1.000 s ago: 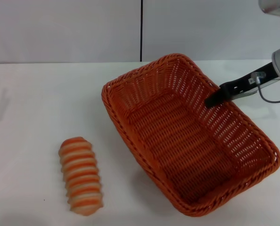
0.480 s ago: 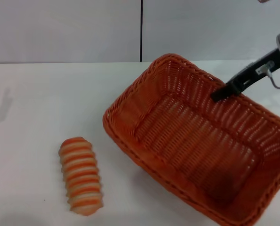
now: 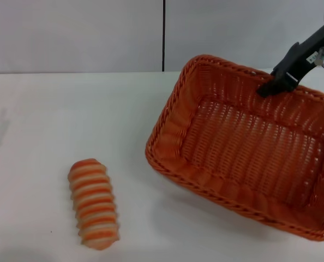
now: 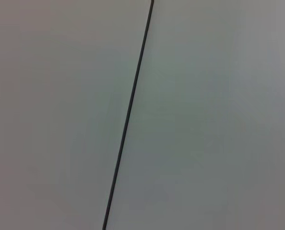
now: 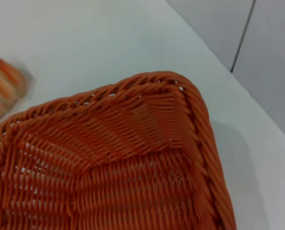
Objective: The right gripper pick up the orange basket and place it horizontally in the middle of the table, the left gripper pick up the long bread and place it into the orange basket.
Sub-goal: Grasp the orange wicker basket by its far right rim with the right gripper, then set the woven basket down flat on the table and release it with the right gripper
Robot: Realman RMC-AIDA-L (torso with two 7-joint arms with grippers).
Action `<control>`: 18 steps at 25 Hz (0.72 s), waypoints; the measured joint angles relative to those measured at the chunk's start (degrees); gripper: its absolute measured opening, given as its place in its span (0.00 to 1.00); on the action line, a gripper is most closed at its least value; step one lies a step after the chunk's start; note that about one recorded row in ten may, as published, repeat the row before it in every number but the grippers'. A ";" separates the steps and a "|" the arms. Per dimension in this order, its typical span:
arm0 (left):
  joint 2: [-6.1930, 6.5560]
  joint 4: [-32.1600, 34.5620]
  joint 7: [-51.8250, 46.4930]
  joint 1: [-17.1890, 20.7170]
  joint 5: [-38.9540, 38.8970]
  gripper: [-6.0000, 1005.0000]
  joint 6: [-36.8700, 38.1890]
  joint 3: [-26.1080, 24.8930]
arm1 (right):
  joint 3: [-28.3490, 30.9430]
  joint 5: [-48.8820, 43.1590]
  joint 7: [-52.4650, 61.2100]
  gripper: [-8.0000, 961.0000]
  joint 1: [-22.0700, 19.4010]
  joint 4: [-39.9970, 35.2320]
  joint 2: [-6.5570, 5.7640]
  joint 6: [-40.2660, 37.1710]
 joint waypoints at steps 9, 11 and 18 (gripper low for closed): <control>0.02 -3.58 11.08 2.34 -0.19 0.70 5.33 -0.12 | 0.79 -0.13 -9.34 0.20 1.35 1.24 2.34 4.66; 0.02 -3.74 11.72 2.90 -0.23 0.70 6.20 -0.13 | 0.77 0.26 -11.76 0.21 2.34 2.24 2.82 5.14; -0.01 -4.20 11.91 6.00 -0.25 0.70 8.92 -0.30 | 0.61 1.38 -17.94 0.22 5.94 7.00 3.66 7.61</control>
